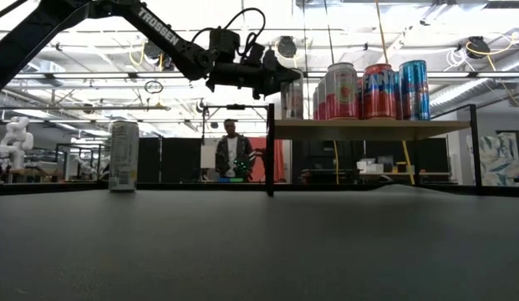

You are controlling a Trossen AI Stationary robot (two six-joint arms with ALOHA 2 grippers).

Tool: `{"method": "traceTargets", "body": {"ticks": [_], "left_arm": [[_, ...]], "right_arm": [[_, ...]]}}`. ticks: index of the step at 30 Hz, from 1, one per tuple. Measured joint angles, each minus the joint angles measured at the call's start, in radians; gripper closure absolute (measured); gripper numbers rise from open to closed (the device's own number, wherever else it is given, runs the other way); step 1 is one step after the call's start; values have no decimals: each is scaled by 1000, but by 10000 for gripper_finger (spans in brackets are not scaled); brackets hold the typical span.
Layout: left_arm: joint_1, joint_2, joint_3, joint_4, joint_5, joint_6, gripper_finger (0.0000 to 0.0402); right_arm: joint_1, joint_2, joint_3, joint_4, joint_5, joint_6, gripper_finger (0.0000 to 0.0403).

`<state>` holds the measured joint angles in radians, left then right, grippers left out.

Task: Place canned beverage on shelf
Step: Put the middle white yellow soda can on the shelf

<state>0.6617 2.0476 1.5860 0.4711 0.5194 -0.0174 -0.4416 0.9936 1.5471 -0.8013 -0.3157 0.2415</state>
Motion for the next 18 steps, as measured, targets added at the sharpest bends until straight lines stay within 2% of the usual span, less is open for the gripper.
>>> {"method": "traceTargets", "body": {"ticks": [18], "left_arm": [[1,0,0,-9,0,4,61]], "right_arm": [[0,0,0,0,0,0,74]]}}
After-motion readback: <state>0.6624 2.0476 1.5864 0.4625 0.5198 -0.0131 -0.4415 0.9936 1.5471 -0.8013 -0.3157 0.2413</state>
